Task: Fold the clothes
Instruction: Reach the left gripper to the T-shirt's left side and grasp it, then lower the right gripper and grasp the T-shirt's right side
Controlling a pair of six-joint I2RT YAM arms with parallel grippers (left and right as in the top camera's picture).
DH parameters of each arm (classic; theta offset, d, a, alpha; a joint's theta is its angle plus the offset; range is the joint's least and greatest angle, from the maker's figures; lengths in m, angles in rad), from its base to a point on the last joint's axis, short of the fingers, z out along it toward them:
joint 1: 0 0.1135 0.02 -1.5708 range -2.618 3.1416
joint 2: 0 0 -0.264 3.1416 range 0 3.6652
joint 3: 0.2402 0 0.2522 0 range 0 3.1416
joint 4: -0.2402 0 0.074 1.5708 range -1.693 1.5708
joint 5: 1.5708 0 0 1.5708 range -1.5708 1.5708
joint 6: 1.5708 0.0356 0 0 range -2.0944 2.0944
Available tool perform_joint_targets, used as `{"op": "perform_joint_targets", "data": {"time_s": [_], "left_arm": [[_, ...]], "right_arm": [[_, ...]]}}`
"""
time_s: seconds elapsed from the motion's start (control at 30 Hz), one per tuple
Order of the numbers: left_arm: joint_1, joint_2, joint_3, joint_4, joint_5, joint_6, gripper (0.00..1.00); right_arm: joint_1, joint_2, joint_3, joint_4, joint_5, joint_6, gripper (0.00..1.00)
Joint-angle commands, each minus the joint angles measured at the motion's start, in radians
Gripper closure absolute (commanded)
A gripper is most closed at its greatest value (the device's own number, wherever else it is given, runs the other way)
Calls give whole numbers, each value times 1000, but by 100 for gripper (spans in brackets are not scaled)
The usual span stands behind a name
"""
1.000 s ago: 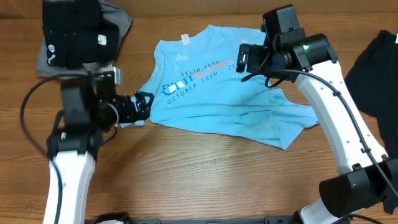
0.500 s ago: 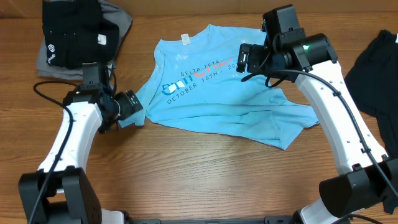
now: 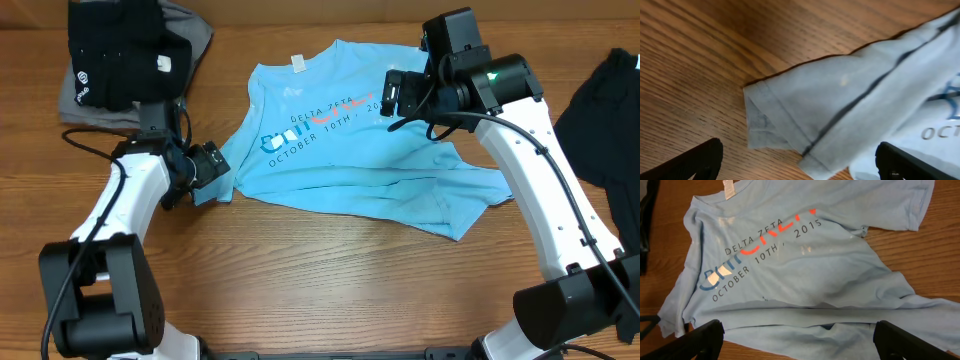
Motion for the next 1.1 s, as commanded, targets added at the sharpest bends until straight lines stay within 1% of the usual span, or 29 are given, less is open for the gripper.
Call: {"op": "perform_joint_targets", "data": {"time_s": [0.0, 0.17, 0.33, 0.47, 0.8, 0.83, 0.93, 0.97, 1.0, 1.07], "left_arm": [[1, 19, 21, 2, -69, -37, 0], [1, 24, 21, 19, -93, -35, 0], [0, 33, 21, 35, -99, -19, 0], [0, 63, 21, 35, -127, -20, 0], [0, 147, 21, 42, -127, -9, 0], [0, 148, 21, 42, -127, -9, 3], [0, 148, 21, 47, -126, -5, 15], [0, 148, 21, 50, -127, -5, 24], [0, 149, 21, 53, -131, -4, 28], [0, 149, 21, 58, -134, -3, 40]], "right_arm": [[-4, 3, 0, 14, 13, 5, 0], [-4, 3, 0, 27, 8, 9, 0], [-4, 3, 0, 46, -56, 9, 0], [-4, 3, 0, 51, -62, 9, 0], [-4, 3, 0, 51, -62, 9, 0], [-4, 3, 0, 51, -64, 8, 0], [-4, 3, 0, 44, -81, 8, 0], [-4, 3, 0, 40, -85, 8, 0], [-4, 3, 0, 35, -94, 8, 0], [-4, 3, 0, 30, -111, 8, 0]]}}
